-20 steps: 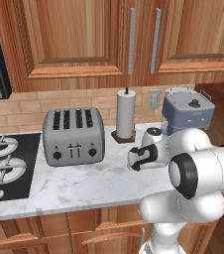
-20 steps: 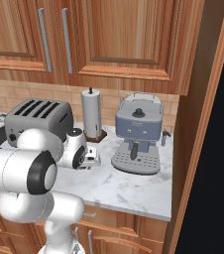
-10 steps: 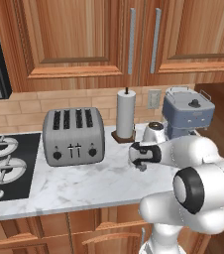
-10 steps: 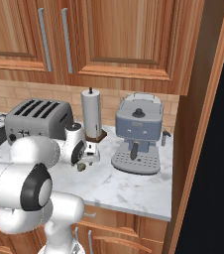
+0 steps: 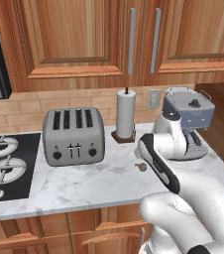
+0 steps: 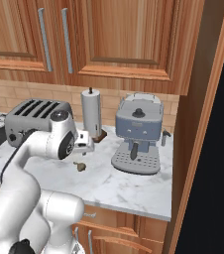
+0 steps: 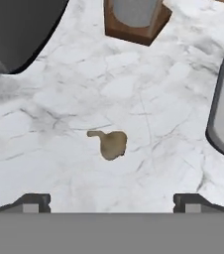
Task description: Open the fridge, remove the apple, garlic, and steak, and place them on any counter.
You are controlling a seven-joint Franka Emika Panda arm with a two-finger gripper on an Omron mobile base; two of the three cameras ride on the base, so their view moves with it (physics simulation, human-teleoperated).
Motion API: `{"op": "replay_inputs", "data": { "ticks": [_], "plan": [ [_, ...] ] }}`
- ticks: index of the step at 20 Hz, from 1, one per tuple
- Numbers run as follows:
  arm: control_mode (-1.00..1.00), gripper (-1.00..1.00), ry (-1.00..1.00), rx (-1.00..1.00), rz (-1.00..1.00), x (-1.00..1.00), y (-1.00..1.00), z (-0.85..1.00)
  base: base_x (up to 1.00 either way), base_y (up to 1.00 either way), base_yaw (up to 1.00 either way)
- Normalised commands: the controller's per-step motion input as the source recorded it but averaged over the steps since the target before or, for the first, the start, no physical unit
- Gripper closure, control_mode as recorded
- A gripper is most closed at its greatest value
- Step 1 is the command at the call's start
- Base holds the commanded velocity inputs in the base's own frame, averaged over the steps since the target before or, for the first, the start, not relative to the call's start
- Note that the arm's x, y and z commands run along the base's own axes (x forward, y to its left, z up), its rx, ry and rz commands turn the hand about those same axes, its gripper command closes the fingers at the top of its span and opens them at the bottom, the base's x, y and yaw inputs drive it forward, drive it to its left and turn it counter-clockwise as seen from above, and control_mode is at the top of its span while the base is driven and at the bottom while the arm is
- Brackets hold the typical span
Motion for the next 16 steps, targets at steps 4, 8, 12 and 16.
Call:
{"op": "replay_inputs", "data": {
  "ticks": [4, 8, 12, 16],
  "plan": [
    [-1.00, -1.00, -0.09, 0.03, 0.00, -0.89, 0.00, 1.00, 0.00, 0.00, 0.00],
    [-1.00, -1.00, -0.06, 0.04, -0.01, -0.98, 0.00, 0.97, 0.00, 0.00, 0.00],
    [-1.00, -1.00, -0.04, 0.05, -0.05, -0.99, -0.01, 1.00, 0.00, 0.00, 0.00],
    [-1.00, -1.00, 0.00, 0.04, -0.06, -0.92, 0.00, 1.00, 0.00, 0.00, 0.00]
  ]
}}
